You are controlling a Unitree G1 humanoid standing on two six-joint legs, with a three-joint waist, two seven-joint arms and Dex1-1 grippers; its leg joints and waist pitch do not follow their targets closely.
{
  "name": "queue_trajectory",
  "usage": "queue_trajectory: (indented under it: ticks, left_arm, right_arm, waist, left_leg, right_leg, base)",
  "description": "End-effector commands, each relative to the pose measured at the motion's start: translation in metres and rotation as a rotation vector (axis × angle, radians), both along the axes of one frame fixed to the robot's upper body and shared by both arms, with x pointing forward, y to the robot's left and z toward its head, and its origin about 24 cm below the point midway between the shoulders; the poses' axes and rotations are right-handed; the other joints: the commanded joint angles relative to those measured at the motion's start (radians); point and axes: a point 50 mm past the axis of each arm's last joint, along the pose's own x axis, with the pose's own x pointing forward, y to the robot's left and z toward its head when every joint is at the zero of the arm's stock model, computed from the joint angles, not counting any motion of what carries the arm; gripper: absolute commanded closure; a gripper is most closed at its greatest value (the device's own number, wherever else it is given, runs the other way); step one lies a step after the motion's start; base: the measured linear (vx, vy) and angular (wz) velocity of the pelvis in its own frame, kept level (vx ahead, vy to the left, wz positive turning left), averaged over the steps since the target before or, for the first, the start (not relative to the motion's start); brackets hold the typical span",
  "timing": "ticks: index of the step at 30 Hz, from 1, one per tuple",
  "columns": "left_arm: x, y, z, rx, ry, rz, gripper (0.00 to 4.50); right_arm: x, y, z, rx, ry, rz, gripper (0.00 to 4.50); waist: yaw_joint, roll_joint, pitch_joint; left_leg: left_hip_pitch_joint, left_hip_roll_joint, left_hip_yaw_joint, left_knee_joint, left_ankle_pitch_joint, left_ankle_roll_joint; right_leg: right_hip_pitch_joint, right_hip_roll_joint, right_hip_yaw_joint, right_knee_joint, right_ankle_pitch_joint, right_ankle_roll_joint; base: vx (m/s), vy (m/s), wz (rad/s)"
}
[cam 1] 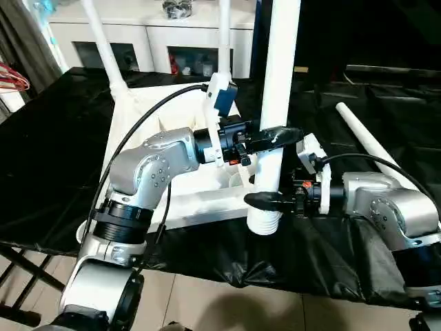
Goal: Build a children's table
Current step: Pick table leg
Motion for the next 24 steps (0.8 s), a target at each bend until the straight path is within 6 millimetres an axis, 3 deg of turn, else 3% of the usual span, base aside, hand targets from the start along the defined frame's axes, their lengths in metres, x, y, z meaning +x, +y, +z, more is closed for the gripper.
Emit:
queue_trajectory:
  ticks: [1, 6, 16, 24]
  left_arm:
    - [0.0004, 0.0009, 0.0067, 0.008, -0.027, -0.013, 2.68]
    - [-0.0002, 0.0, 0.0076, 0.002, -0.029, -0.016, 2.68]
    - [-0.0026, -0.0021, 0.0068, -0.01, -0.024, -0.019, 2.68]
    - [0.0008, -0.0015, 0.0042, 0.015, -0.031, 0.035, 2.68]
  right_arm:
    - [-0.0025, -0.001, 0.0035, -0.01, -0.007, 0.015, 1.31]
    - [-0.0033, -0.0008, 0.0015, -0.013, 0.007, 0.02, 1.49]
    - [-0.0051, -0.0002, -0.0035, -0.008, 0.035, 0.026, 2.42]
    - [-0.0033, 0.0001, -0.0064, -0.014, 0.038, 0.004, 2.61]
  waist:
    - [0.001, -0.02, -0.08]
    - [0.002, -0.021, -0.08]
    - [0.003, -0.024, -0.081]
    - [0.004, -0.028, -0.08]
  left_leg:
    - [0.014, 0.028, -0.007, -0.056, -0.168, 0.049]
    - [0.013, 0.027, -0.007, -0.055, -0.163, 0.051]
    - [0.013, 0.028, -0.007, -0.054, -0.157, 0.053]
    - [0.012, 0.027, -0.006, -0.053, -0.155, 0.053]
  right_leg:
    - [0.06, -0.056, 0.038, -0.08, -0.29, -0.175]
    - [0.06, -0.057, 0.038, -0.08, -0.293, -0.174]
    - [0.059, -0.057, 0.038, -0.079, -0.301, -0.169]
    - [0.059, -0.057, 0.038, -0.08, -0.313, -0.161]
  base:
    - [0.0, 0.0, 0.0]
    - [0.0, 0.0, 0.0]
    - [0.0, 0.0, 0.0]
    - [0.0, 0.0, 0.0]
